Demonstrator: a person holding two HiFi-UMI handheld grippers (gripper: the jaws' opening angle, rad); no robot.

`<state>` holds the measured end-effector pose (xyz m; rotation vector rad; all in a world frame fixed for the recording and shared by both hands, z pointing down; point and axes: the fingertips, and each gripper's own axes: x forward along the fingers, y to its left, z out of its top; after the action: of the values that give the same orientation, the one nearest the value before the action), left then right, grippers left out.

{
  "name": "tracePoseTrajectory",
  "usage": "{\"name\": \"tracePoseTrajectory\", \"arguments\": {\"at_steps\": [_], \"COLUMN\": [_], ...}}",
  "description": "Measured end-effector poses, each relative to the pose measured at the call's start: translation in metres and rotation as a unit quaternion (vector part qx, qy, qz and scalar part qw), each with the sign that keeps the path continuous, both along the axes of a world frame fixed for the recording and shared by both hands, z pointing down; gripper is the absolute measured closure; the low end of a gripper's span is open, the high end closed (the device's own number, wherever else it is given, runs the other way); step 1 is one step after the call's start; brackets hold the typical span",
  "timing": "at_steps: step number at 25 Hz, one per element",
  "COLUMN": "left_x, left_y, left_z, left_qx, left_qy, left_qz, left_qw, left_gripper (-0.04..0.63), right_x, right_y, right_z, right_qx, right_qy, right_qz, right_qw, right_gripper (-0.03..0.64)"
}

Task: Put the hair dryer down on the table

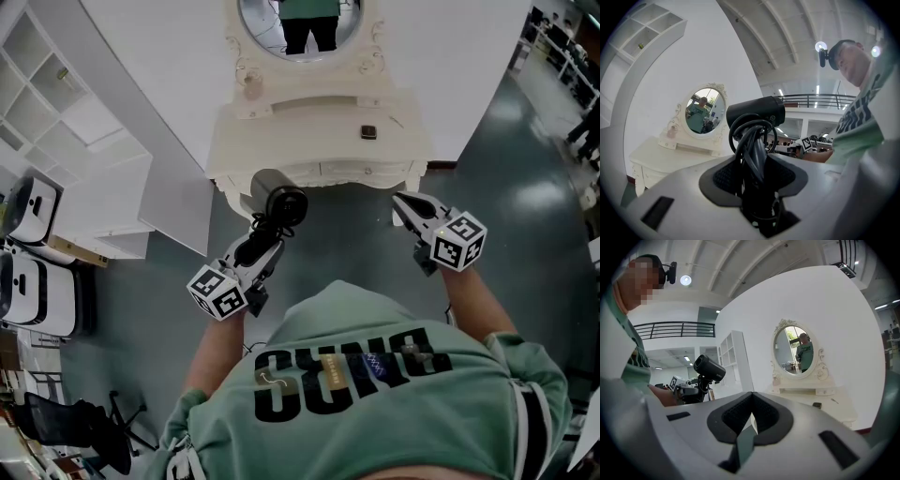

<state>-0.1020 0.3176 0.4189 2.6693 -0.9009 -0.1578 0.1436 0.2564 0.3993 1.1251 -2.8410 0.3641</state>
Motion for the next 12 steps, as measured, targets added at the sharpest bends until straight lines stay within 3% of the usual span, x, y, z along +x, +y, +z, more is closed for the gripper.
{"name": "tracePoseTrajectory", "arguments": {"at_steps": [12], "left_x": [0.075], "left_y": [-0.013], "left_z": [-0.008], "left_qx": [0.0], "left_qy": [0.026], "left_qz": [-0.026], "left_qw": [0.9993], "left_gripper": [0.414], "right_x": [0.075], "right_y": [-0.007], "right_z": [0.001], "right_qx": [-0.001], "right_qy": [0.004], "right_qz": [-0.03], "right_qw": [1.0], "right_gripper": [0.623]}}
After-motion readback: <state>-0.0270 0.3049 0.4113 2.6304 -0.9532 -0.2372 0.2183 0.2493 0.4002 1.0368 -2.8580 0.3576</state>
